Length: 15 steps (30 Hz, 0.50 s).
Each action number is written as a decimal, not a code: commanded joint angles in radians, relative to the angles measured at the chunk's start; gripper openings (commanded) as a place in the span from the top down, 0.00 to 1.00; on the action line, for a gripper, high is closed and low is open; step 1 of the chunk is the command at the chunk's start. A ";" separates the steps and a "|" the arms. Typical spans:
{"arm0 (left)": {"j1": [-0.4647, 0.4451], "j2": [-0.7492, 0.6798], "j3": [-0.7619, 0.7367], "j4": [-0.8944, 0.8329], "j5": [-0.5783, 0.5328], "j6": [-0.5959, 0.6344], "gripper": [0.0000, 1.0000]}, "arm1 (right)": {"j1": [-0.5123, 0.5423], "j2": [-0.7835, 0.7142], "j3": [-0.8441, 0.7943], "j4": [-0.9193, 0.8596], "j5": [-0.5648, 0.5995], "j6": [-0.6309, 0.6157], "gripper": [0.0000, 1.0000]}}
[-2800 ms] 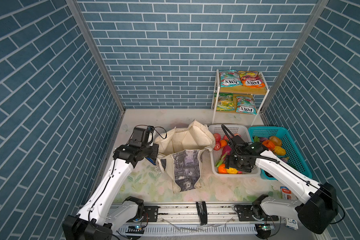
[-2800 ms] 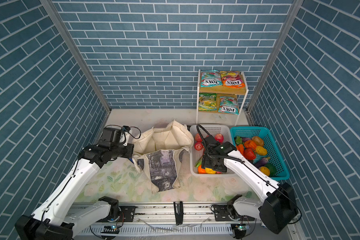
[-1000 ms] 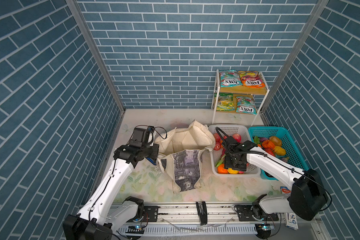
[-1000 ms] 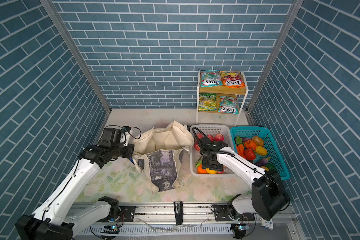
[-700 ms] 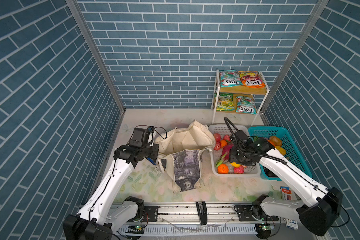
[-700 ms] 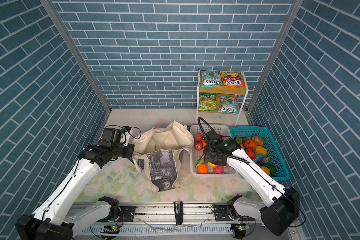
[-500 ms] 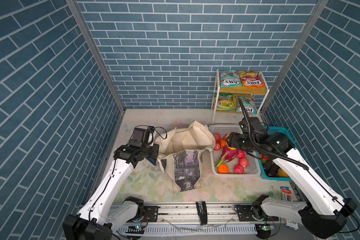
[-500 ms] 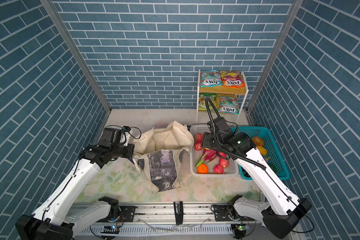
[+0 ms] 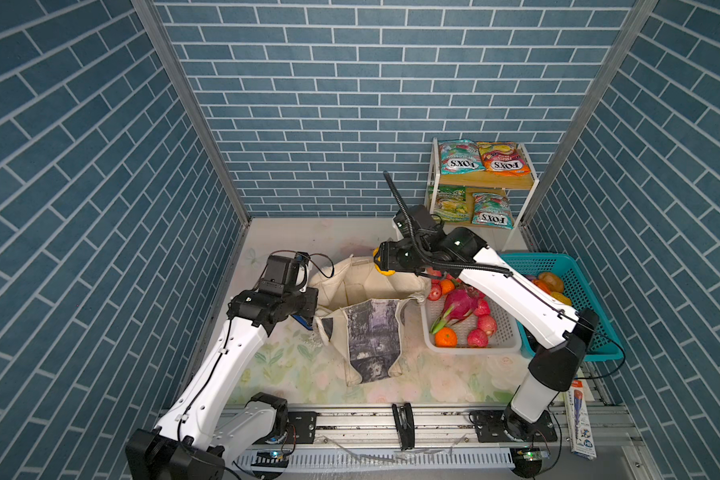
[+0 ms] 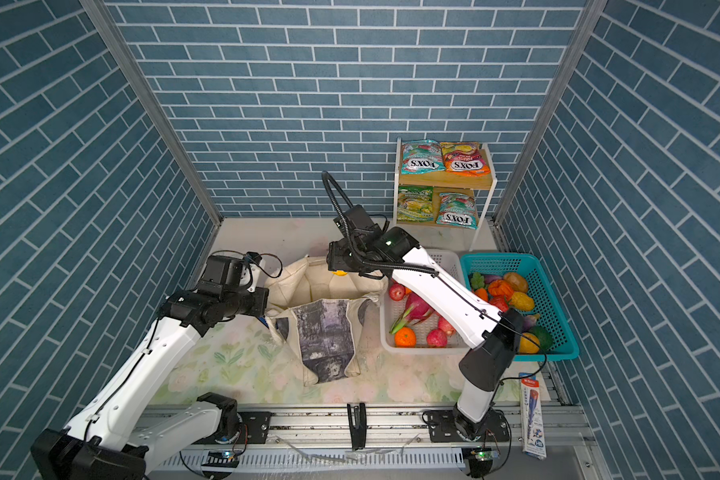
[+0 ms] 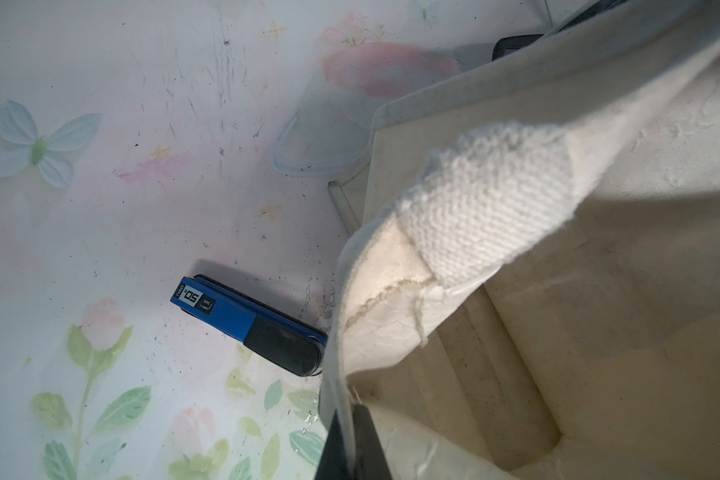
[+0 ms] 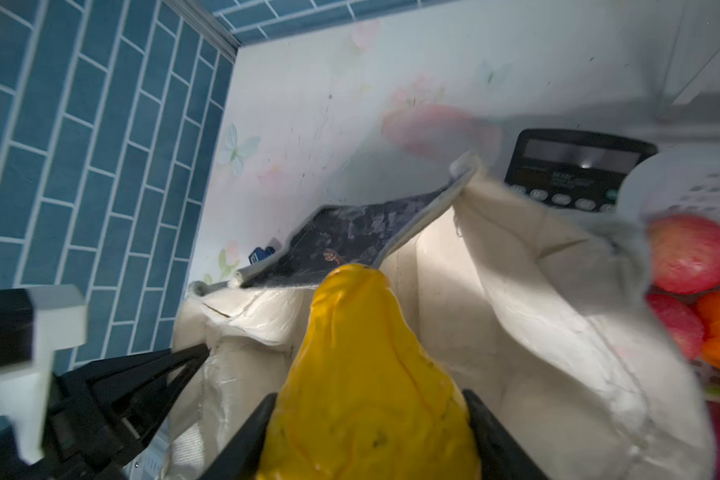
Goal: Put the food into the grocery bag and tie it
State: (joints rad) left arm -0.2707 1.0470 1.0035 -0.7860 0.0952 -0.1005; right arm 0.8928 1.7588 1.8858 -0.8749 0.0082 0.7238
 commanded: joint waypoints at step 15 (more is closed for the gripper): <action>0.005 -0.017 -0.011 0.013 0.008 -0.001 0.96 | 0.092 0.046 0.030 -0.095 0.054 -0.032 0.40</action>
State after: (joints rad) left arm -0.2707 1.0458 0.9997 -0.7803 0.0948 -0.1005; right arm 0.9760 1.8233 1.8896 -0.9100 0.0074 0.7238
